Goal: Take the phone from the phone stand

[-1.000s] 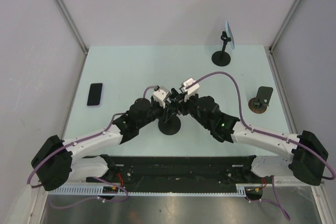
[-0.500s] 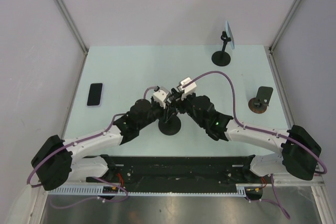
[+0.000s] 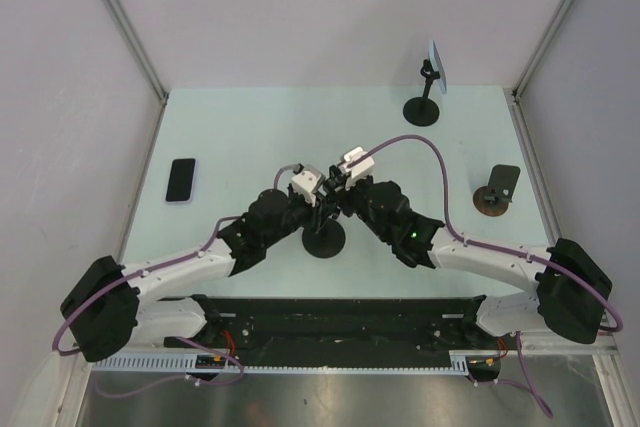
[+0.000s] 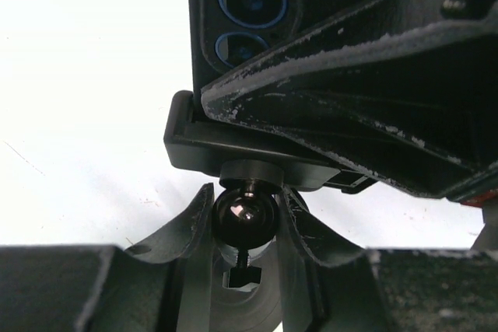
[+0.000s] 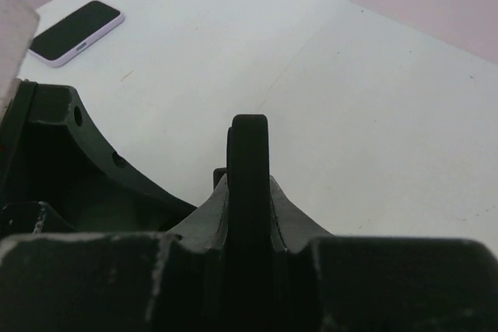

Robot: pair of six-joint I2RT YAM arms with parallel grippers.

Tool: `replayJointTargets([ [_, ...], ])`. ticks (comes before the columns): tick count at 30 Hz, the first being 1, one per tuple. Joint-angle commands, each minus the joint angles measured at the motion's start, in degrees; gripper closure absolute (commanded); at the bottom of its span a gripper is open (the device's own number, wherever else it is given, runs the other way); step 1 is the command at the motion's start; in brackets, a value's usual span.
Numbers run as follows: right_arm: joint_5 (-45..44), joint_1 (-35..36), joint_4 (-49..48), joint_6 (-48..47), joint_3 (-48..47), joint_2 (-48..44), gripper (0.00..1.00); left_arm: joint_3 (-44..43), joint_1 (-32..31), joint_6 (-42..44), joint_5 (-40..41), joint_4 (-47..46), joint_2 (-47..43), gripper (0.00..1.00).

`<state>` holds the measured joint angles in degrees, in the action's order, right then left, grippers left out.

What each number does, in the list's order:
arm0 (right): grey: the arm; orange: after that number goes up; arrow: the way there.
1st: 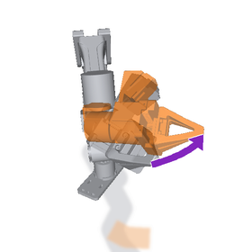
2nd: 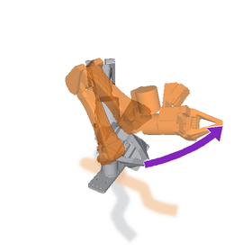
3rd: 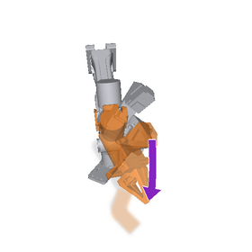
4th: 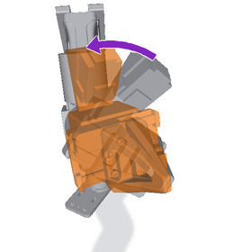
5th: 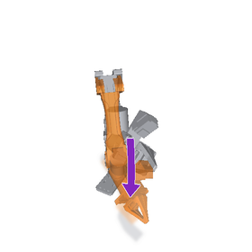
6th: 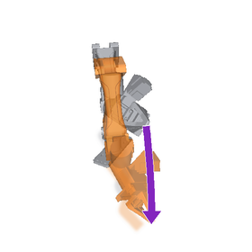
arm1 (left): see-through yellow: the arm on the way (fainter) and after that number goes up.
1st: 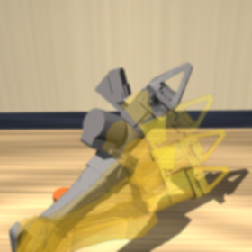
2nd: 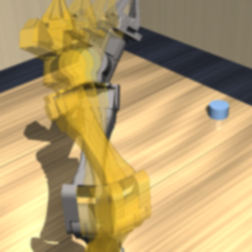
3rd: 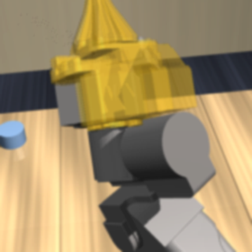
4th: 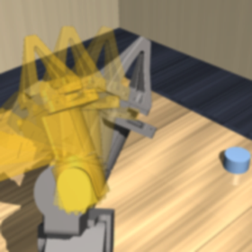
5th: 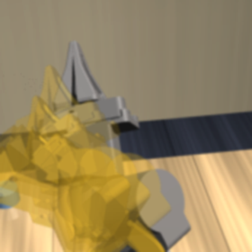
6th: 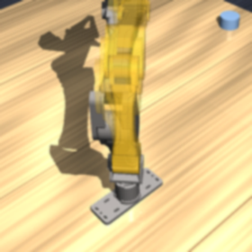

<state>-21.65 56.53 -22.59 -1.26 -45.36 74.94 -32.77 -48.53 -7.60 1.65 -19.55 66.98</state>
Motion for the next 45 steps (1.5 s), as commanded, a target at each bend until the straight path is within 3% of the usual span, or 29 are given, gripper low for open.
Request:
replayJointTargets([
  [1, -2.5, 1.4, -0.9, -1.4, -0.6, -1.2, 1.00, 0.9, -0.8, -5.2, 5.2, 0.9, 1.4, 1.00],
  [8, -8.0, 5.4, 7.7, -2.5, -0.6, -3.6, 1.00, 2.5, 1.0, -14.4, 17.9, 2.8, 1.3, 1.00],
  [12, -10.2, 7.4, 13.6, -2.3, -0.6, -4.4, 1.00, 4.8, 5.4, -20.5, 16.6, 3.7, 0.5, 1.00],
  [17, -11.3, 7.6, 15.8, -1.3, 0.1, -5.8, 1.00, 5.9, 6.2, -20.4, 14.4, 4.1, -0.3, 1.00],
  [31, -20.5, 3.1, 10.9, 4.8, 0.0, -6.0, 1.00, 10.8, 2.2, -23.6, 15.0, 2.8, -4.5, 1.00],
  [45, -22.6, -0.5, 12.1, 7.9, 0.0, -7.0, 1.00, 15.1, 0.5, -26.0, 16.4, 1.0, -7.3, 1.00],
])
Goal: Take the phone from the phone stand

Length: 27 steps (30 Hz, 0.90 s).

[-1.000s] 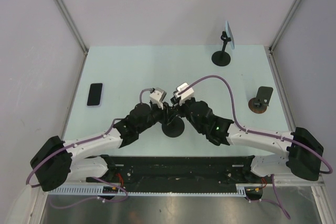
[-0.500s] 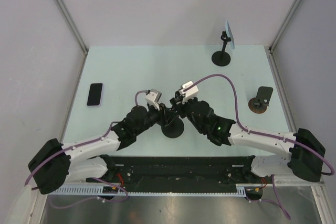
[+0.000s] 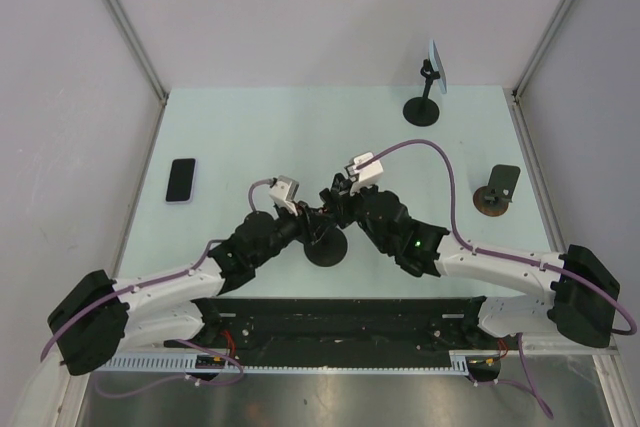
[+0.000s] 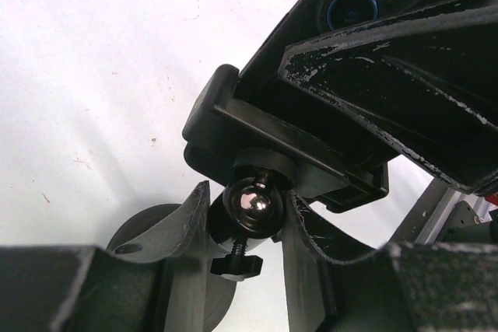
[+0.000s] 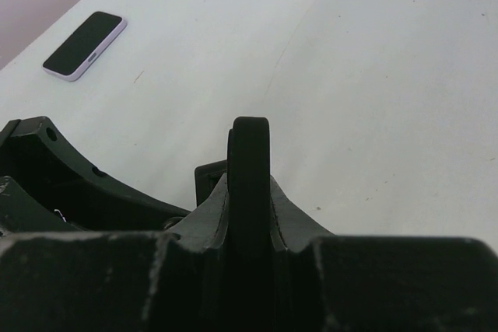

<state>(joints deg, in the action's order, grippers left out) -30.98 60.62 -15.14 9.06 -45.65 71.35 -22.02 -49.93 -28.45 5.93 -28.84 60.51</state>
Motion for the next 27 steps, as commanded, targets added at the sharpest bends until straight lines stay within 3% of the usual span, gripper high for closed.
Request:
replayJointTargets([
  [1, -13.4, -4.8, 4.9, -2.0, 0.4, -3.4, 1.00, 4.4, 1.9, -5.1, 12.1, 10.3, -0.9, 1.00],
  [14, -13.9, -7.6, 8.5, 1.2, 0.4, -5.6, 1.00, 5.3, 1.6, -5.2, 12.1, 9.9, -1.5, 1.00],
  [21, -5.3, -11.8, 11.0, 4.8, 0.4, -7.4, 1.00, 6.4, 1.6, -5.6, 12.3, 9.2, -1.9, 1.00],
  [27, -5.1, -12.4, 12.1, 5.7, 0.4, -8.3, 1.00, 7.1, 1.5, -5.7, 12.4, 8.5, -2.2, 1.00],
])
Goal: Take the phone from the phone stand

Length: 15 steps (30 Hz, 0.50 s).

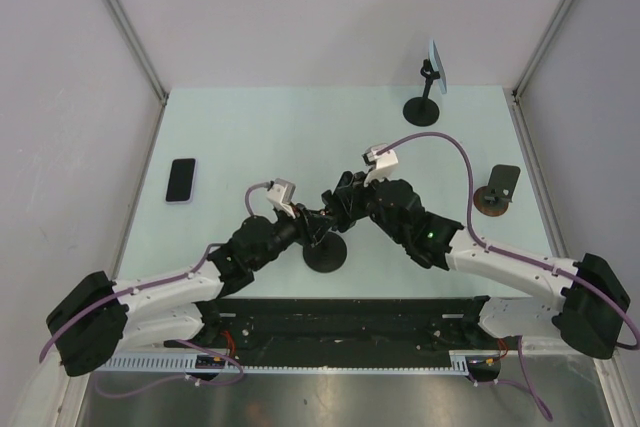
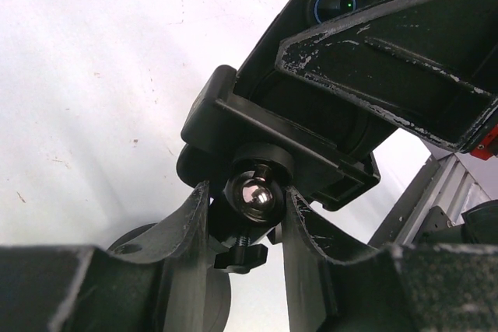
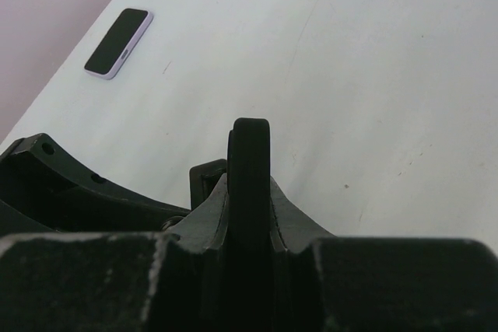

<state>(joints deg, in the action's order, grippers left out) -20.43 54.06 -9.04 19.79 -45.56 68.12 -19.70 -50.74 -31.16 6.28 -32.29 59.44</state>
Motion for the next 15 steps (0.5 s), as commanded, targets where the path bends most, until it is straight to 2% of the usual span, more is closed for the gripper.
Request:
replayJointTargets([
  [1, -16.3, -5.6, 5.9, -5.5, 0.3, -4.9, 1.00, 4.8, 2.3, -3.0, 12.0, 11.9, -1.1, 1.00],
  [6, -22.4, -2.7, 2.8, -11.2, 0.3, -2.3, 1.00, 4.1, 1.0, -1.7, 12.3, 11.7, -1.2, 1.00],
  [15, -27.8, -0.4, -6.0, -18.6, -0.8, 4.5, 1.00, -1.1, -9.9, 2.5, 19.7, 11.9, -0.3, 1.00],
])
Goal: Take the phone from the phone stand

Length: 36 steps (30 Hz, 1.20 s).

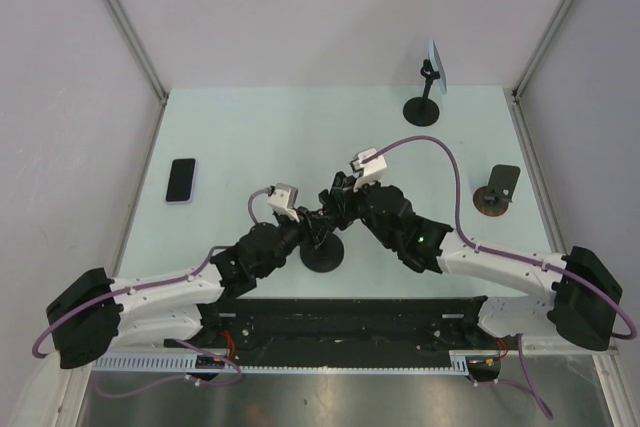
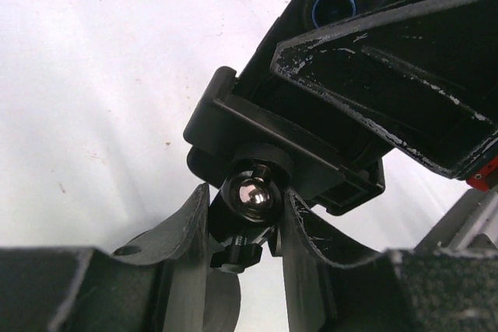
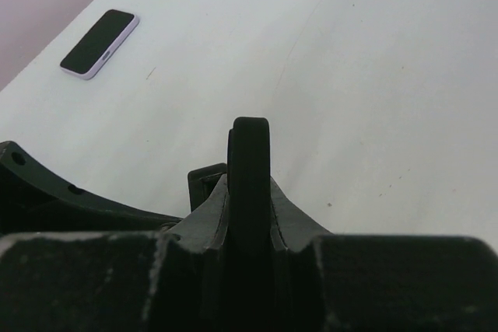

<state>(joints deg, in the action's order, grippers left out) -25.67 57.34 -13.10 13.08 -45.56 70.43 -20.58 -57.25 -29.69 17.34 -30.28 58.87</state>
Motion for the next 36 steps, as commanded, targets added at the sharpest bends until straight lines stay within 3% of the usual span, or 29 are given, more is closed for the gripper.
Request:
replayJointTargets([
  [1, -22.8, -3.6, -2.5, -13.0, -0.8, 2.6, 1.00, -0.9, -4.6, 1.2, 9.1, 9.9, 1.1, 1.00],
  [9, -27.1, -3.6, -7.1, -18.3, -1.6, 6.3, 1.00, -1.7, -7.0, 1.0, 11.4, 9.9, 2.7, 1.00],
  [15, -28.3, -4.4, -4.3, -16.7, -1.6, 4.7, 1.00, 0.8, -6.9, -1.9, 14.7, 10.6, 0.9, 1.00],
  [20, -20.5, -3.6, -3.1, -17.6, -0.8, 2.4, 1.00, 0.6, -6.8, -1.0, 13.2, 10.7, 1.1, 1.00],
  [22, -16.7, -3.6, -1.8, -16.6, -0.7, 0.9, 1.00, -0.8, -6.6, 3.2, 11.5, 10.0, 0.9, 1.00],
  [25, -11.0, -3.6, -0.8, -16.2, -0.2, -0.8, 1.00, -2.0, -5.2, 8.1, 6.9, 8.3, -0.3, 0.66],
  [26, -9.2, -3.6, -0.6, -16.2, -0.2, -1.0, 1.00, -2.0, -4.2, 9.1, 4.6, 7.4, -0.8, 0.46],
  [29, -6.3, -3.5, -0.1, -16.2, 0.2, -2.1, 1.00, -3.0, 0.5, 11.8, -3.4, 5.6, -1.0, 0.23],
  [32, -3.1, -3.3, -0.2, -16.3, 0.5, -3.1, 1.00, -5.8, 3.5, 14.9, -9.9, 5.2, 0.8, 0.12],
  [36, -0.4, -2.5, -1.2, -16.4, 1.5, -3.8, 1.00, -11.0, 5.8, 17.5, -16.7, 5.2, 5.4, 0.11],
])
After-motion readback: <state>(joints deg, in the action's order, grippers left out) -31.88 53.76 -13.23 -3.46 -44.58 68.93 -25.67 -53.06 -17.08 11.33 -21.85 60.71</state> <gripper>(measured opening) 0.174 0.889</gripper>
